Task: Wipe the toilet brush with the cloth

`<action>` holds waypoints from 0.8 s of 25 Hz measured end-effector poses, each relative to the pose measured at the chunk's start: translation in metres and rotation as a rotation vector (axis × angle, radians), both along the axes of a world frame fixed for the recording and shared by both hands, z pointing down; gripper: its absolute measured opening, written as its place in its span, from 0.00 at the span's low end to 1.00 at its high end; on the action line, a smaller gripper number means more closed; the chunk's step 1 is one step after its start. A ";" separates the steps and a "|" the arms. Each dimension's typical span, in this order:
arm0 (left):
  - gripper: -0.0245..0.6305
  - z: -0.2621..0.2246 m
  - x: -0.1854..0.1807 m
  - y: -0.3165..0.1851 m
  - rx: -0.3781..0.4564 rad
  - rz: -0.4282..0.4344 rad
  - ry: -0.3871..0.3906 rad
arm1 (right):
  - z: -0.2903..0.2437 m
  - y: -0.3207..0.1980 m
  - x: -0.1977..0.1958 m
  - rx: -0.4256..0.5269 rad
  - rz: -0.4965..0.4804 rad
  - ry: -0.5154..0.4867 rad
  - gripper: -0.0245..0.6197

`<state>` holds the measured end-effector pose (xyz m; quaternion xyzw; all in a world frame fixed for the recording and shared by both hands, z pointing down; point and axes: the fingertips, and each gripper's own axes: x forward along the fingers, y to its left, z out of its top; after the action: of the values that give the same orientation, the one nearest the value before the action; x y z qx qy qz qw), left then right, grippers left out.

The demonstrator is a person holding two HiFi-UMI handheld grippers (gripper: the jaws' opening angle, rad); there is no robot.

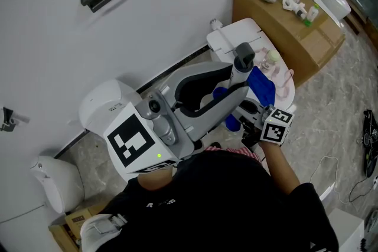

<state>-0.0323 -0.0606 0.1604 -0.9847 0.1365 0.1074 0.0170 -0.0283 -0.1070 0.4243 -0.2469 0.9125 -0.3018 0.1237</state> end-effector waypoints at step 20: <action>0.18 0.015 -0.005 -0.020 -0.001 -0.083 -0.025 | -0.053 -0.007 0.034 0.151 0.144 0.028 0.14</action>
<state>-0.0374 -0.0803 0.1752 -0.9794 0.1769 0.0943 0.0228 0.0060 -0.1140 0.3718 -0.3058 0.9143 -0.2190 0.1503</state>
